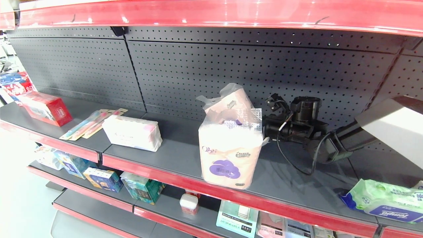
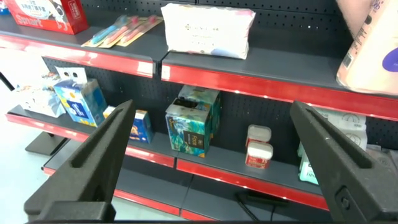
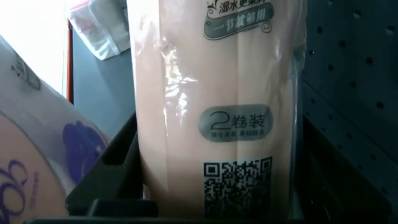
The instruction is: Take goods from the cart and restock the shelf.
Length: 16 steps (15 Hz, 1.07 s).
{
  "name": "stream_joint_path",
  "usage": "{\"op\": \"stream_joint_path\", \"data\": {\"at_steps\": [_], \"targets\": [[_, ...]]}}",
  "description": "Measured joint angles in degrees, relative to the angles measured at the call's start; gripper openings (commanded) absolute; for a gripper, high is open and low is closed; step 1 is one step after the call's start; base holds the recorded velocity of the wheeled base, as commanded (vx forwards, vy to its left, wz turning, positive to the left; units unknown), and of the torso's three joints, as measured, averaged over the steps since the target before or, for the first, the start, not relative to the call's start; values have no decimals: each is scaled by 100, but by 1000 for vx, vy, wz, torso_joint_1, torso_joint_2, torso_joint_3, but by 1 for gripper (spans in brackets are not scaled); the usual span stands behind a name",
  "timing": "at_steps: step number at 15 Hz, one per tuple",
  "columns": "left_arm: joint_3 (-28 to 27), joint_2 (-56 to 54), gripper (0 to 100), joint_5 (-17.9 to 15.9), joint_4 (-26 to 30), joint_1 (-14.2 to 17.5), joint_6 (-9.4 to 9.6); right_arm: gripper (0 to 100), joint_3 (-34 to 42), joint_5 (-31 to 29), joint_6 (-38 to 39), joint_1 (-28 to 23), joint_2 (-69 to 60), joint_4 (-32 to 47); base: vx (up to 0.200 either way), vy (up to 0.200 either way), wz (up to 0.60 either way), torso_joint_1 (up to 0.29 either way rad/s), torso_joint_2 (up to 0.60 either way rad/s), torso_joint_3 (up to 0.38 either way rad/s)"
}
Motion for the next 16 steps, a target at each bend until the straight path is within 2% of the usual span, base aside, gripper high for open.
{"op": "stream_joint_path", "data": {"at_steps": [10,16], "targets": [[2,0,100,-2,0,0,0,0,-271,17,-127,16,325,-34,0,0,0,0,0,0],[-2,0,100,0,2,0,2,0,-116,567,-714,-395,360,59,0,0,0,0,0,0]]}}
